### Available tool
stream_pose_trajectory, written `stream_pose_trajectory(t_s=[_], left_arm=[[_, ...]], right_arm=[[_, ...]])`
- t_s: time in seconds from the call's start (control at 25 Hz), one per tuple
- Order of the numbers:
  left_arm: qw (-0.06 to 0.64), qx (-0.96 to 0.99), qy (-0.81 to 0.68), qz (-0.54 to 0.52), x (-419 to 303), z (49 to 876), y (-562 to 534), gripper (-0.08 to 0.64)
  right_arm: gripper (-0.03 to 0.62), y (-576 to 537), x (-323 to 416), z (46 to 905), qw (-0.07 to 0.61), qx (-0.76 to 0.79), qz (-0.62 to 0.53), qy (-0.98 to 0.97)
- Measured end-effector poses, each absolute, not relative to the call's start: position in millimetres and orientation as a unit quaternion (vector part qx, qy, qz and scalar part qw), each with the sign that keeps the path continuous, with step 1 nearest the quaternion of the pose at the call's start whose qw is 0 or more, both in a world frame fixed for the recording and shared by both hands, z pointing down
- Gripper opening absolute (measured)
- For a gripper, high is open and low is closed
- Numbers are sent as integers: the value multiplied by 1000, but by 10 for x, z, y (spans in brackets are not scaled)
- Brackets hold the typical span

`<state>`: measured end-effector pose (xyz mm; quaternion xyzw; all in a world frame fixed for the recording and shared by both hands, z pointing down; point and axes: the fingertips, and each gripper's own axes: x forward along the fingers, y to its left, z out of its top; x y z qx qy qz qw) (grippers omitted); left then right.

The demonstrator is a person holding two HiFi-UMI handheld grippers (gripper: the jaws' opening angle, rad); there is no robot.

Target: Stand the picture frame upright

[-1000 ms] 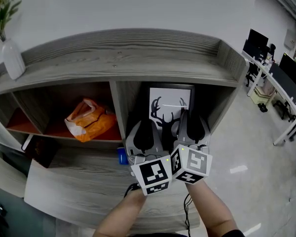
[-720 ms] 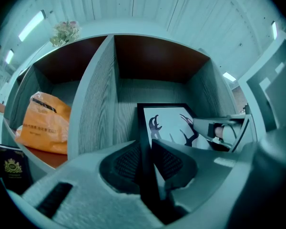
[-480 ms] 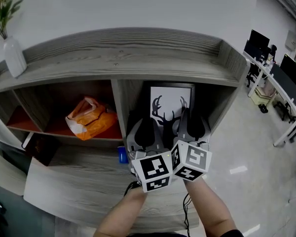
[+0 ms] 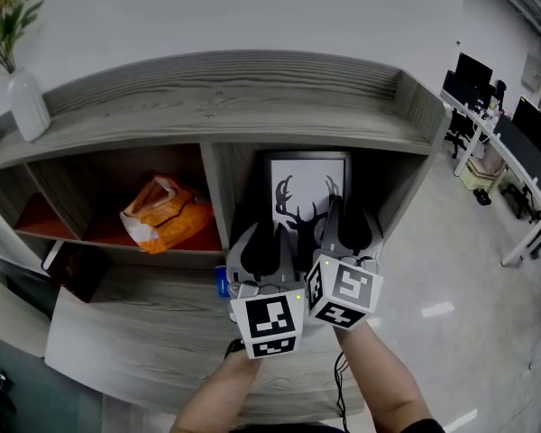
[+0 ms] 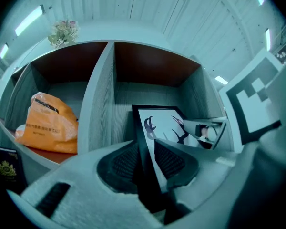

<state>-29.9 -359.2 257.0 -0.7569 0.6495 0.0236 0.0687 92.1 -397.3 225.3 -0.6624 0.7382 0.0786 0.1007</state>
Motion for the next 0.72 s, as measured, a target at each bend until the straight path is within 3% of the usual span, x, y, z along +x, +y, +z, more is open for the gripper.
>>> stream_pose_trajectory(t_s=[0.24,0.44,0.72], left_arm=[[96,-784,613,-4,-272,2643,-3250,94],[3,-855,515,-64,24,3005,-3131,75],[-42,-875,477,-72,129,3155,-3121,12]], right_arm=[[86,-3975,925,2260,100,-662,79,739],[87,-3975,933,2254,101,-663,79,737],[87,-3973,929,2258,100,-663,80,738]])
